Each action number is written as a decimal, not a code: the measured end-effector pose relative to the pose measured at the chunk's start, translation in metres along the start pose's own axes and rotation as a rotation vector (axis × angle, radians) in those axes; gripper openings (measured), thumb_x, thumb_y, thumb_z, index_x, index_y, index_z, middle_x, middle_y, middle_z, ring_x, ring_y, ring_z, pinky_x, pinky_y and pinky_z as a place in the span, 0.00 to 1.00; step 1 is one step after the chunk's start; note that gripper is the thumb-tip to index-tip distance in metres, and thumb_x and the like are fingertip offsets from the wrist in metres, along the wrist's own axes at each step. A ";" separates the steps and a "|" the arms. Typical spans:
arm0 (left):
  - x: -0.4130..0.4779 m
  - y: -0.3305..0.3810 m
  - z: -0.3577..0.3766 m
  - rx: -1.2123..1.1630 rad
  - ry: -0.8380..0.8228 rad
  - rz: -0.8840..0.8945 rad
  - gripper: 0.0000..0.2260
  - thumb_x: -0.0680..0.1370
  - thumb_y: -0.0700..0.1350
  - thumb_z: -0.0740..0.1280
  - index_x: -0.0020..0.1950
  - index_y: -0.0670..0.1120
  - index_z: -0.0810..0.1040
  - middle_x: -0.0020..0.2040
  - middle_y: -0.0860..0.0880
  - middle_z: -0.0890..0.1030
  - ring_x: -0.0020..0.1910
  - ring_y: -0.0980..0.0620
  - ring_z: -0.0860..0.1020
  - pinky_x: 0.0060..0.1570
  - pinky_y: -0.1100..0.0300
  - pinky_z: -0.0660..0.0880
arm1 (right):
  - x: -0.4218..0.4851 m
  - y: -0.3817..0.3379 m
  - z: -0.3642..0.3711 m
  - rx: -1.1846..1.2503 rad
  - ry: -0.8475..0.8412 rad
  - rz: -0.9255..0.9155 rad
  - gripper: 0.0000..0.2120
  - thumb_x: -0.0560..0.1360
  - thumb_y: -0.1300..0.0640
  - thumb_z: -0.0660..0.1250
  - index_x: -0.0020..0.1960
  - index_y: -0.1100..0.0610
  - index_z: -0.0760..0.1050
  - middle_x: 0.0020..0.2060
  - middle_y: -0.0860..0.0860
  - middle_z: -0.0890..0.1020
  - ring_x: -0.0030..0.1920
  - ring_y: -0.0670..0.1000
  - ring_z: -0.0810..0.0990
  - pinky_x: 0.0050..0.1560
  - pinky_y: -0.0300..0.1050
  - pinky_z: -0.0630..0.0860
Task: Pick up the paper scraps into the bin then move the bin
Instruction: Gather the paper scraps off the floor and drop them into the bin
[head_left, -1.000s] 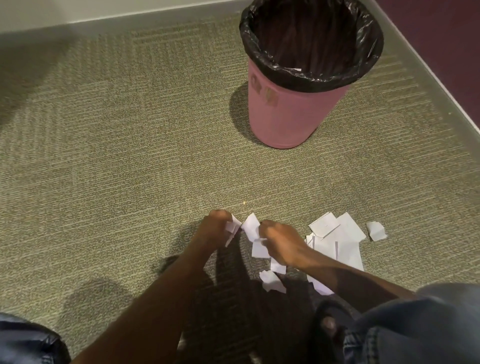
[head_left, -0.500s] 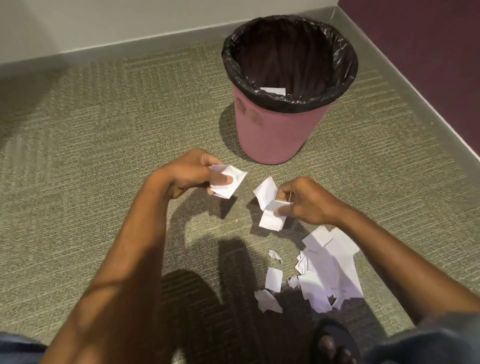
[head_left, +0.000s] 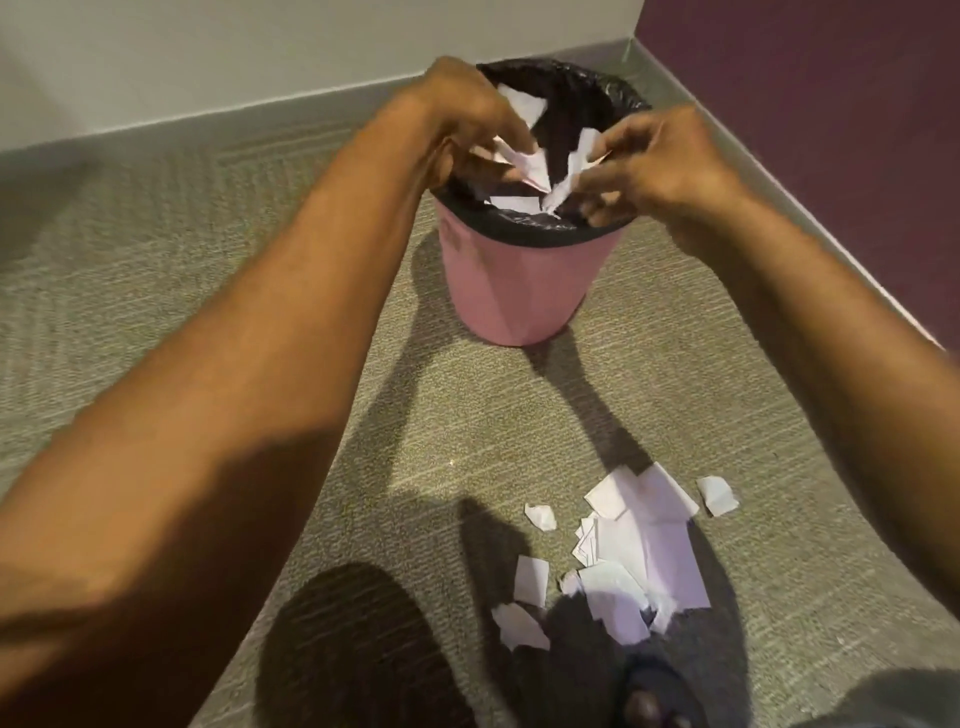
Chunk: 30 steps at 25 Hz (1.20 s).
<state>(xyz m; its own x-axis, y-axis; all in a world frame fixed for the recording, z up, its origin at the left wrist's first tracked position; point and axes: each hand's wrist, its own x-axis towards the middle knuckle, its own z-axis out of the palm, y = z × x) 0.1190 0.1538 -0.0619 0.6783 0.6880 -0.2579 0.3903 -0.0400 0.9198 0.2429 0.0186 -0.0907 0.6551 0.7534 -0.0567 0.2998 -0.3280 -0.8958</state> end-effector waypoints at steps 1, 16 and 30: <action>-0.001 0.000 0.004 0.043 -0.009 0.005 0.10 0.70 0.31 0.74 0.45 0.41 0.75 0.50 0.38 0.81 0.42 0.41 0.84 0.40 0.50 0.83 | 0.000 0.001 0.002 -0.006 -0.017 -0.015 0.09 0.71 0.69 0.72 0.52 0.67 0.79 0.41 0.63 0.83 0.34 0.55 0.84 0.37 0.50 0.83; -0.136 -0.258 0.146 0.814 -0.345 0.126 0.23 0.71 0.52 0.67 0.64 0.47 0.72 0.57 0.44 0.75 0.56 0.43 0.75 0.52 0.51 0.75 | -0.161 0.207 0.039 -0.910 -0.662 0.241 0.28 0.70 0.49 0.74 0.67 0.51 0.70 0.66 0.56 0.72 0.64 0.60 0.72 0.59 0.52 0.73; -0.182 -0.299 0.205 1.112 -0.536 0.107 0.32 0.51 0.62 0.79 0.49 0.46 0.80 0.57 0.39 0.81 0.52 0.38 0.80 0.43 0.47 0.78 | -0.203 0.237 0.061 -1.079 -0.492 0.074 0.17 0.74 0.65 0.63 0.63 0.60 0.70 0.59 0.60 0.74 0.53 0.62 0.77 0.43 0.54 0.76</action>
<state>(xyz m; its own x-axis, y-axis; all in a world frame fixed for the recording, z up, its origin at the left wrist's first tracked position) 0.0067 -0.1082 -0.3513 0.8063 0.2704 -0.5260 0.4555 -0.8513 0.2605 0.1387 -0.1774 -0.3189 0.4294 0.7732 -0.4666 0.8560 -0.5132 -0.0628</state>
